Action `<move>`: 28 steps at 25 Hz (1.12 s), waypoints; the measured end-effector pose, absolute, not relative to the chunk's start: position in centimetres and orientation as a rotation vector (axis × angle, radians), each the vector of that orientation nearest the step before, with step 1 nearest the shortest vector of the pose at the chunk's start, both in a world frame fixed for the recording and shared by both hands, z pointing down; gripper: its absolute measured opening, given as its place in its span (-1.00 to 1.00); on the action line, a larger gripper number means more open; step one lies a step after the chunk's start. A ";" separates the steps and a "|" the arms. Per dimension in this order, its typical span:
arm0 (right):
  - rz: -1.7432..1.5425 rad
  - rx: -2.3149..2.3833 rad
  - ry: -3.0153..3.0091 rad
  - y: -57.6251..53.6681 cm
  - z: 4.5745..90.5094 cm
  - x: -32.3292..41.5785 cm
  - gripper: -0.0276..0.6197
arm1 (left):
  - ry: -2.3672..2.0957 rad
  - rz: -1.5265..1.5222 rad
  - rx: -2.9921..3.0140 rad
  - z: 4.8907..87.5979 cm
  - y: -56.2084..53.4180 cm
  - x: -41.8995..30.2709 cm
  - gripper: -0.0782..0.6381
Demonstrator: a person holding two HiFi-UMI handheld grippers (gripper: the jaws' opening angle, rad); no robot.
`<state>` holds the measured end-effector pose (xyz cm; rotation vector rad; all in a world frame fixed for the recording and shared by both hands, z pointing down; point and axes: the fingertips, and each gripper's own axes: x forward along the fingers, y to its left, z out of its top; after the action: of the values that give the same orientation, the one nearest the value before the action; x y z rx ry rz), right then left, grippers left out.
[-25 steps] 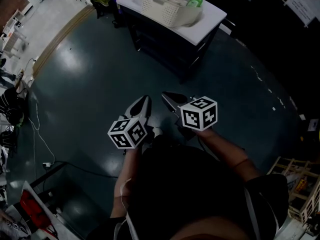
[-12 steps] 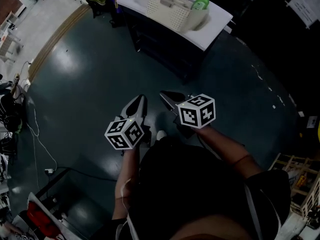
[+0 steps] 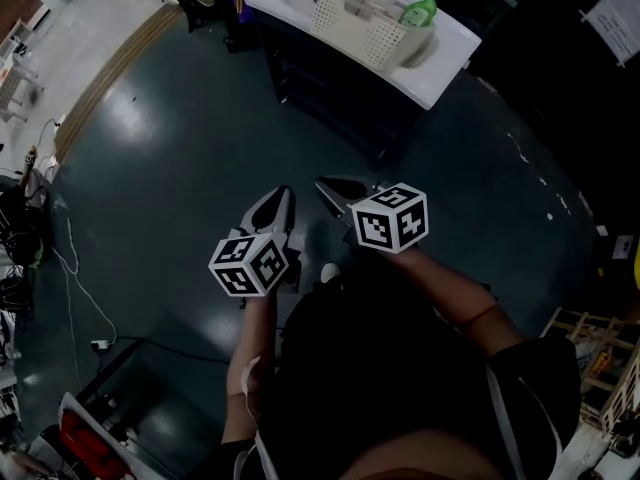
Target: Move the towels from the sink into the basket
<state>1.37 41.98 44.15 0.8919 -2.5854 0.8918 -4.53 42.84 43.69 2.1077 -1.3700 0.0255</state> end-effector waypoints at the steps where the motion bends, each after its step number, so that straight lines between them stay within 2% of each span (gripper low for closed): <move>1: 0.892 0.894 -2.582 41.7 44.4 1.2 -0.92 | -1.369 0.031 2.111 43.8 42.6 -4.7 -0.76; 28: 0.888 0.963 -2.579 29.7 44.7 -1.9 -0.92 | -1.354 0.096 2.138 43.5 30.9 -7.5 -0.76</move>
<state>-1.88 29.66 44.66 0.9629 -2.5791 0.8882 -7.48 30.89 43.55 2.1383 -1.3542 0.0956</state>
